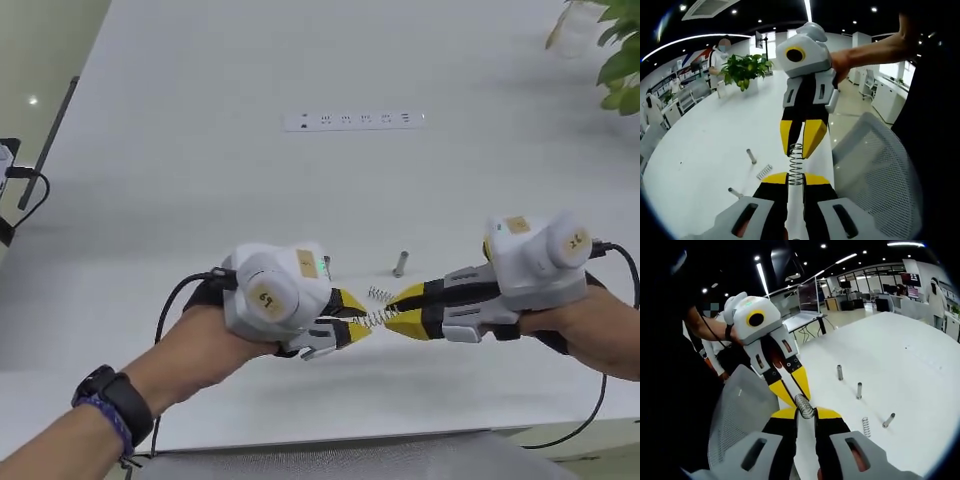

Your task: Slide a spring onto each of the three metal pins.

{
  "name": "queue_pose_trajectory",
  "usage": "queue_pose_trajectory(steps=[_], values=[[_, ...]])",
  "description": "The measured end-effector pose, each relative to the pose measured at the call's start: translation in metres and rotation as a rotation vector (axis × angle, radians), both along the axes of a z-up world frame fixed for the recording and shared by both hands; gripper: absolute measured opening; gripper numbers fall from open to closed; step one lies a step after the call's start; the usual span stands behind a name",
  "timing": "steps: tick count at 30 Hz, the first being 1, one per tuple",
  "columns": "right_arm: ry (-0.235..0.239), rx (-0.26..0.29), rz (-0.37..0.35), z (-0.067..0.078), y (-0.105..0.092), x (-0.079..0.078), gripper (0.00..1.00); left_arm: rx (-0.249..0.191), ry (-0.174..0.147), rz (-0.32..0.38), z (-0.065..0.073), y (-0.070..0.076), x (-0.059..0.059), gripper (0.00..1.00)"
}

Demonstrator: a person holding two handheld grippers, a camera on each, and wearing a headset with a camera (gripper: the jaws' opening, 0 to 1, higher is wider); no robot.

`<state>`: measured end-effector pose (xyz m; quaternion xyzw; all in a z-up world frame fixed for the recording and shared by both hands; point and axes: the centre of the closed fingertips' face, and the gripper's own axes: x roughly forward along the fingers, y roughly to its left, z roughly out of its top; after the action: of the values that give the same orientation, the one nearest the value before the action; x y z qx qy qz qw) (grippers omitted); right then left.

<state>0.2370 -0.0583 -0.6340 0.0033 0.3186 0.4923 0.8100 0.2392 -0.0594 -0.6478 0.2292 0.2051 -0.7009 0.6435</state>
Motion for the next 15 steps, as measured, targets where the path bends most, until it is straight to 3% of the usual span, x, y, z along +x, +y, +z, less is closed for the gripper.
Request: queue_pose_trajectory(steps=[8, 15], values=[[-0.004, -0.020, 0.031, 0.0088, 0.0077, 0.0035, 0.09, -0.018, 0.011, 0.007, 0.0006, -0.0023, 0.0032, 0.03], [-0.007, -0.062, 0.074, 0.0061, 0.0061, 0.0078, 0.09, -0.033, 0.018, 0.007, 0.0001, -0.0040, 0.0028, 0.03]])
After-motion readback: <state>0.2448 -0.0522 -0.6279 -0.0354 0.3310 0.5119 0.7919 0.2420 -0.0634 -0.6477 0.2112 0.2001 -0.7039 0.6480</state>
